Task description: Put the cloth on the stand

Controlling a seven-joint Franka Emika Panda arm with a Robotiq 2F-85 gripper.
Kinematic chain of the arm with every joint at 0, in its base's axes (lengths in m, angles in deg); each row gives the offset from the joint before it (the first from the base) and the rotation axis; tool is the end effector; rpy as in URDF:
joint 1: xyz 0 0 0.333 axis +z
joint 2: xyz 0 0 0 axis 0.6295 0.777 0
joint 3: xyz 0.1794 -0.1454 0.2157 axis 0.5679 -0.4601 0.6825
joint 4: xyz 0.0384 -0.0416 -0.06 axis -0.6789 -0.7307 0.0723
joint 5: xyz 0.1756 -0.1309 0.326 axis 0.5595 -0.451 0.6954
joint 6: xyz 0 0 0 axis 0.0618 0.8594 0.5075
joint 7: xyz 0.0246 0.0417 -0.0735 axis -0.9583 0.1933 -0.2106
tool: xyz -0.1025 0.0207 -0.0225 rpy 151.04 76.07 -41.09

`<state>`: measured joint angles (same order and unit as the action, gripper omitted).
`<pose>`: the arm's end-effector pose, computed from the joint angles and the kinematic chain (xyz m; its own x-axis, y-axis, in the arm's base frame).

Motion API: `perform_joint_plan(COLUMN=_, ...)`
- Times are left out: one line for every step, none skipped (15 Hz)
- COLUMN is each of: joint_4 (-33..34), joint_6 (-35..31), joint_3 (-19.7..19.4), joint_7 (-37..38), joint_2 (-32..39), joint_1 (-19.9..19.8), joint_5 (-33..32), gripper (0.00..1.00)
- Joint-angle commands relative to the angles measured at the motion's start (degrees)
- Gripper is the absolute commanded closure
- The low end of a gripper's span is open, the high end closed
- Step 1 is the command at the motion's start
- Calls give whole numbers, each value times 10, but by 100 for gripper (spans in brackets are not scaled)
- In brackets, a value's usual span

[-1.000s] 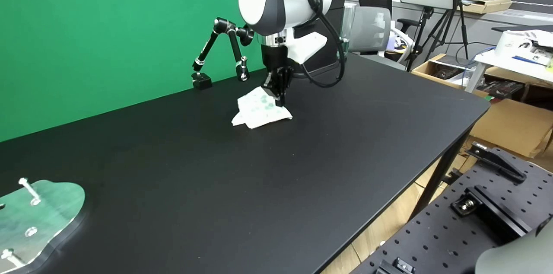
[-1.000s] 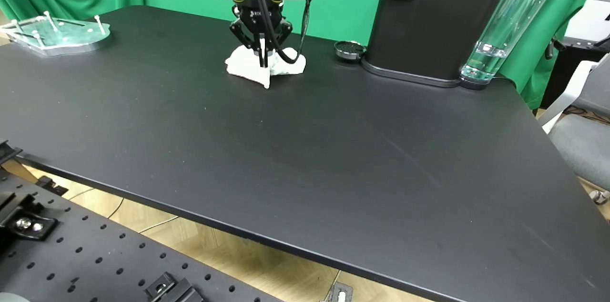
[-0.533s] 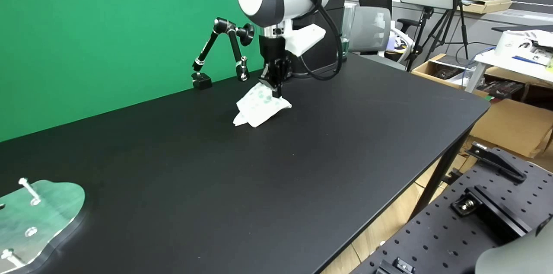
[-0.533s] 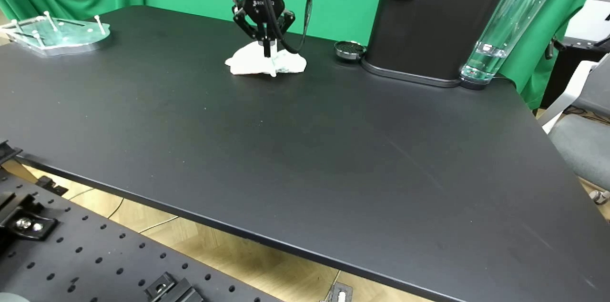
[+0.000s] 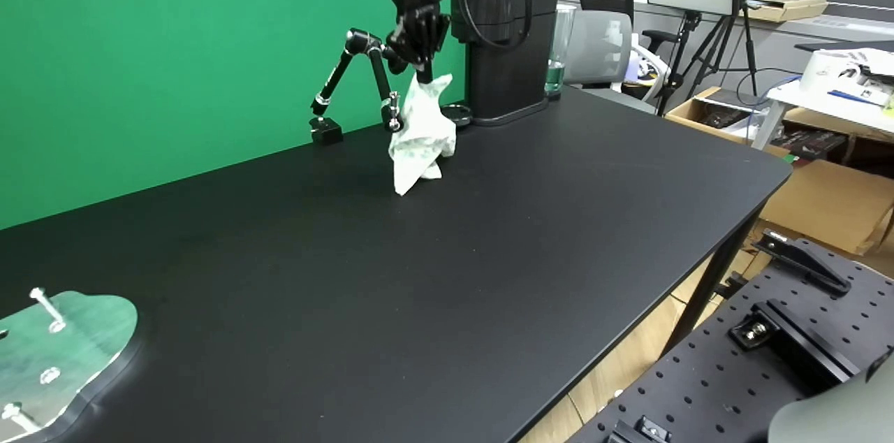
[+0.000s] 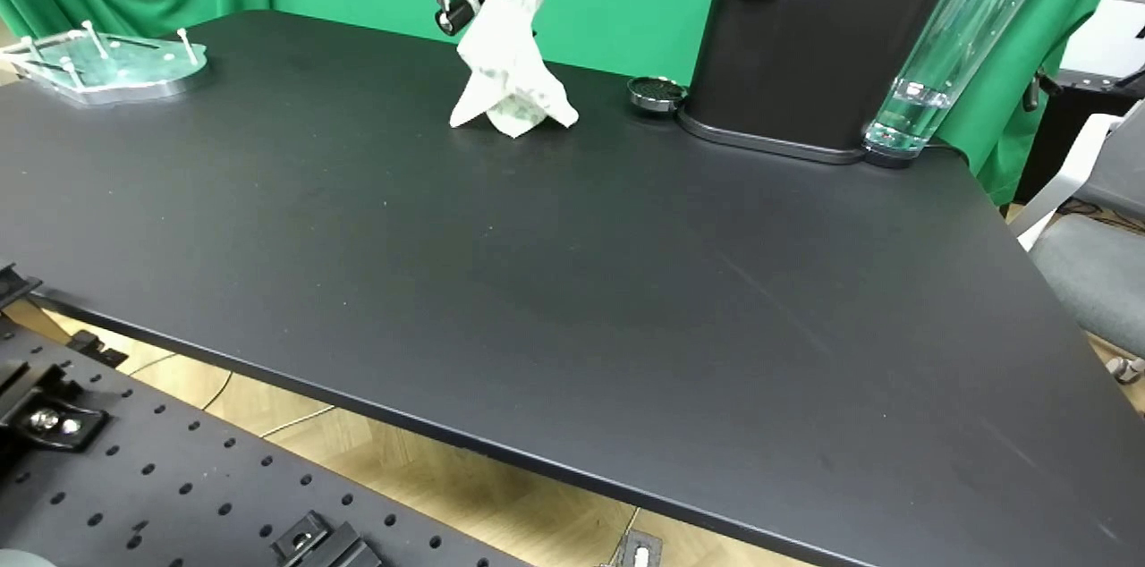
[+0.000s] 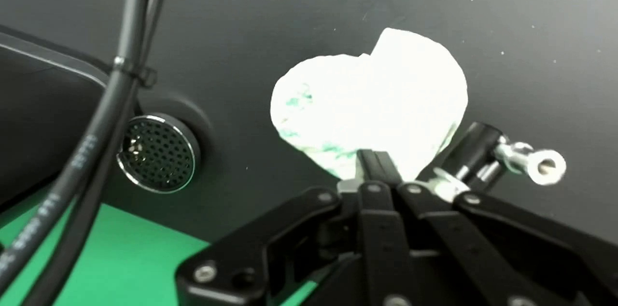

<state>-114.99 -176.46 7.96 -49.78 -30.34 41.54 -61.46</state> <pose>0.6118 0.0489 0.3285 0.9105 0.4071 0.0718 0.3939 -0.9071 0.1480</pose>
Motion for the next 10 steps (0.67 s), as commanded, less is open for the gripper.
perform_joint_plan(joint_4=87, joint_6=126, joint_3=-1, joint_7=66, joint_2=-22, joint_1=35, joint_5=-40, gripper=100)
perform_joint_plan(joint_4=112, joint_6=157, joint_3=2, joint_7=76, joint_2=-24, joint_1=43, joint_5=-49, gripper=100)
perform_joint_plan(joint_4=134, joint_6=183, joint_3=5, joint_7=86, joint_2=-23, joint_1=50, joint_5=-59, gripper=100)
perform_joint_plan(joint_4=157, joint_6=205, joint_3=9, joint_7=93, joint_2=-22, joint_1=57, joint_5=-65, gripper=100)
perform_joint_plan(joint_4=177, joint_6=224, joint_3=11, joint_7=99, joint_2=-18, joint_1=62, joint_5=-70, gripper=100)
perform_joint_plan(joint_4=194, joint_6=240, joint_3=14, joint_7=103, joint_2=-13, joint_1=67, joint_5=-73, gripper=100)
perform_joint_plan(joint_4=206, joint_6=251, joint_3=16, joint_7=108, joint_2=-9, joint_1=71, joint_5=-75, gripper=100)
perform_joint_plan(joint_4=216, joint_6=261, joint_3=17, joint_7=112, joint_2=-5, joint_1=74, joint_5=-78, gripper=100)
perform_joint_plan(joint_4=220, joint_6=265, joint_3=18, joint_7=112, joint_2=2, joint_1=74, joint_5=-78, gripper=100)
perform_joint_plan(joint_4=222, joint_6=271, joint_3=19, joint_7=114, joint_2=5, joint_1=76, joint_5=-79, gripper=100)
